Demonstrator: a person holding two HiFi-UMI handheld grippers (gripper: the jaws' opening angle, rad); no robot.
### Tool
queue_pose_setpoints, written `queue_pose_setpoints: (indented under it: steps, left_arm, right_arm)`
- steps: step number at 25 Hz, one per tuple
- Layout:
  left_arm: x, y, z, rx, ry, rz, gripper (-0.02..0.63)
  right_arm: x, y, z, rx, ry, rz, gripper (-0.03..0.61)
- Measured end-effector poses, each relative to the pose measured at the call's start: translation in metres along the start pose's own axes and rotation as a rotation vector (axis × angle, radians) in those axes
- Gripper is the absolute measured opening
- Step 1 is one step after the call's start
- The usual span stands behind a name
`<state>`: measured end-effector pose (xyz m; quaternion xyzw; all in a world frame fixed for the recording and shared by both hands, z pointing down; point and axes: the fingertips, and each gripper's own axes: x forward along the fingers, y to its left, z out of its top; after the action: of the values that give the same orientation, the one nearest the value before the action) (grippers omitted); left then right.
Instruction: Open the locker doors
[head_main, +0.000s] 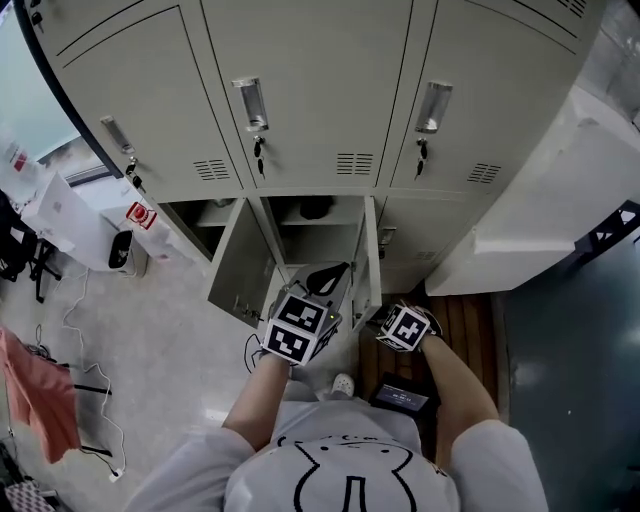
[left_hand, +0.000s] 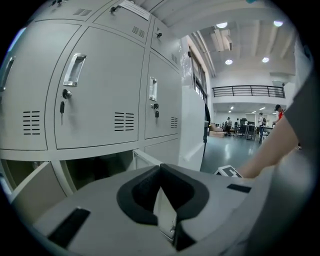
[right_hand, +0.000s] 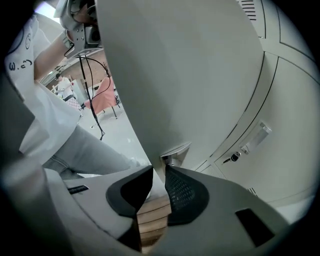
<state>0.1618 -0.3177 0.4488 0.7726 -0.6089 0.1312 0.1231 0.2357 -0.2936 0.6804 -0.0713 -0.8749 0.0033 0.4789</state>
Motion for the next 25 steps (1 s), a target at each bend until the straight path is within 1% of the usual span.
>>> queue_pose_setpoints:
  steps: [4,6,9,11,13,16,19,22,25]
  left_arm:
    - [0.004,-0.006,0.001,0.009,0.004,-0.011,0.021]
    - [0.005,-0.008,0.003,0.009,0.006,-0.013,0.021]
    - [0.009,-0.011,0.004,0.016,0.009,-0.018,0.021]
    - [0.012,-0.012,0.006,0.018,0.011,-0.022,0.021]
    - [0.016,-0.013,0.009,0.017,0.009,-0.025,0.021]
    - [0.024,-0.011,0.012,0.030,0.017,-0.023,0.021]
    - [0.033,-0.010,0.015,0.042,0.032,-0.030,0.021]
    - [0.045,-0.007,0.020,0.052,0.045,-0.035,0.021]
    - [0.058,-0.003,0.024,0.069,0.053,-0.040,0.021]
  right_arm:
    - [-0.004,-0.002,-0.006,0.006,0.009,0.005,0.071]
    - [-0.005,0.000,-0.008,0.029,0.021,0.029,0.071]
    - [-0.008,-0.001,-0.017,0.020,0.065,0.082,0.080]
    - [-0.013,-0.015,-0.025,0.010,0.097,0.071,0.094]
    - [-0.023,-0.042,-0.028,0.043,0.092,0.013,0.095]
    - [-0.031,-0.092,-0.016,0.130,0.001,-0.120,0.097]
    - [-0.028,-0.131,0.001,0.184,-0.083,-0.246,0.097]
    - [-0.021,-0.159,0.016,0.239,-0.126,-0.339,0.097]
    - [-0.015,-0.182,0.028,0.289,-0.161,-0.411,0.098]
